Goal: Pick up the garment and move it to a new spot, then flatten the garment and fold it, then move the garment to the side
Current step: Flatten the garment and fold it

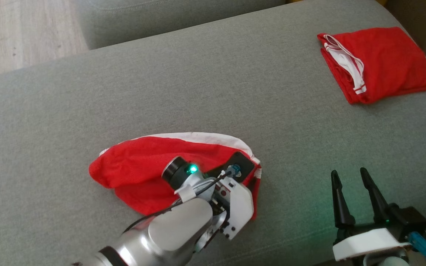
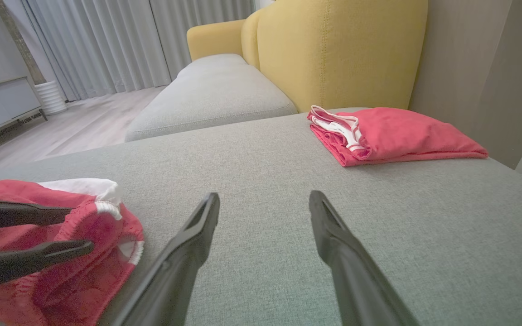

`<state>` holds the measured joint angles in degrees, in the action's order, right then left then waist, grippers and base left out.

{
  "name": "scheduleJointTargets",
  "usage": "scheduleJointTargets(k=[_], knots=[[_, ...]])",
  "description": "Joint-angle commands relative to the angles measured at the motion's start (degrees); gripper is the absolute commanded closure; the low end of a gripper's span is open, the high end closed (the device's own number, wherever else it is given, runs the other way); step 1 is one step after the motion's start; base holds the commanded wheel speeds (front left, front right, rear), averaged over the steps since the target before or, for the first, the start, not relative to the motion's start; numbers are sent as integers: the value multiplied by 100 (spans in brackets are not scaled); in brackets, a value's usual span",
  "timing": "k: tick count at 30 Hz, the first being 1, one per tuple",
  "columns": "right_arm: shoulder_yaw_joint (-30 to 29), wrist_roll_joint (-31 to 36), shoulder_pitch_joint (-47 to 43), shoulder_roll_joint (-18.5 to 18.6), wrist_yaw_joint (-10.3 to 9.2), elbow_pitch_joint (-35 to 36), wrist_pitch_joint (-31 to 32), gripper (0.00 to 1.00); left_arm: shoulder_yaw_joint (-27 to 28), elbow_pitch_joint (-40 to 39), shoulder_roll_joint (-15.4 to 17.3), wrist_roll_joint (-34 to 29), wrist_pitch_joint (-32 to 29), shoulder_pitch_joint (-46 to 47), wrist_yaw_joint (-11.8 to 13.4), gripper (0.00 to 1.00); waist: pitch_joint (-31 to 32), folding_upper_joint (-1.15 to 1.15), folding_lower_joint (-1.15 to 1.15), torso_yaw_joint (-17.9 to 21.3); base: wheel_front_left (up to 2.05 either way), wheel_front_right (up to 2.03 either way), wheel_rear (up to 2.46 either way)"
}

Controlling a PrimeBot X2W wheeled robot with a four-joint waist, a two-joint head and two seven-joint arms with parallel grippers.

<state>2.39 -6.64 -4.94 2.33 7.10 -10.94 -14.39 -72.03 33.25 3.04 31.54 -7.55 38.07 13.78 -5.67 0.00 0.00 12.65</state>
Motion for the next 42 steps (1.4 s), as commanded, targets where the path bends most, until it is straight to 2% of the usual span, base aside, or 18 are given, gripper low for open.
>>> scheduleJointTargets(k=[1,2,3,5,7,14,22,32,35,38,39,42], knots=[[124,-49,245,54,39,155,-61,0,57,-12,-16,56,-71,333,18,25,1,0,0,-16,0,0,0],[103,-51,242,54,39,154,-61,0,15,55,-16,74,-149,336,-30,77,3,0,0,-34,0,0,0],[77,-55,236,54,39,150,-61,0,-17,112,-16,100,-220,329,-104,100,9,0,0,-54,0,0,0],[23,-55,222,54,39,142,-61,0,-50,175,-16,152,-253,331,-195,100,18,0,0,-111,0,0,0],[-25,-57,207,54,39,130,-61,0,-43,166,-16,235,-131,369,-176,100,46,0,0,-175,0,0,0],[-121,-85,143,54,39,83,-61,0,593,39,6,403,824,1020,147,100,172,0,0,-335,0,0,0],[-74,-117,102,54,39,18,-61,0,1341,-238,367,486,1661,1938,-47,100,344,0,0,-223,0,0,0],[-31,-147,82,54,39,-27,-61,0,2193,-938,517,748,2199,2532,-458,100,503,0,0,139,0,0,0],[-57,-158,83,54,39,-28,-61,0,2599,-1110,463,787,2242,2531,-335,100,508,0,0,192,0,0,0],[-95,-171,75,54,39,-15,-61,0,2995,-1272,433,793,2251,2346,-96,100,470,0,0,189,0,0,0],[-120,-188,69,54,39,-7,-61,0,3304,-1431,474,783,2252,2062,38,100,436,0,0,171,0,0,0],[-184,-228,47,54,39,-5,-61,0,3753,-1658,648,806,2253,1318,95,100,391,0,0,98,0,0,0]])
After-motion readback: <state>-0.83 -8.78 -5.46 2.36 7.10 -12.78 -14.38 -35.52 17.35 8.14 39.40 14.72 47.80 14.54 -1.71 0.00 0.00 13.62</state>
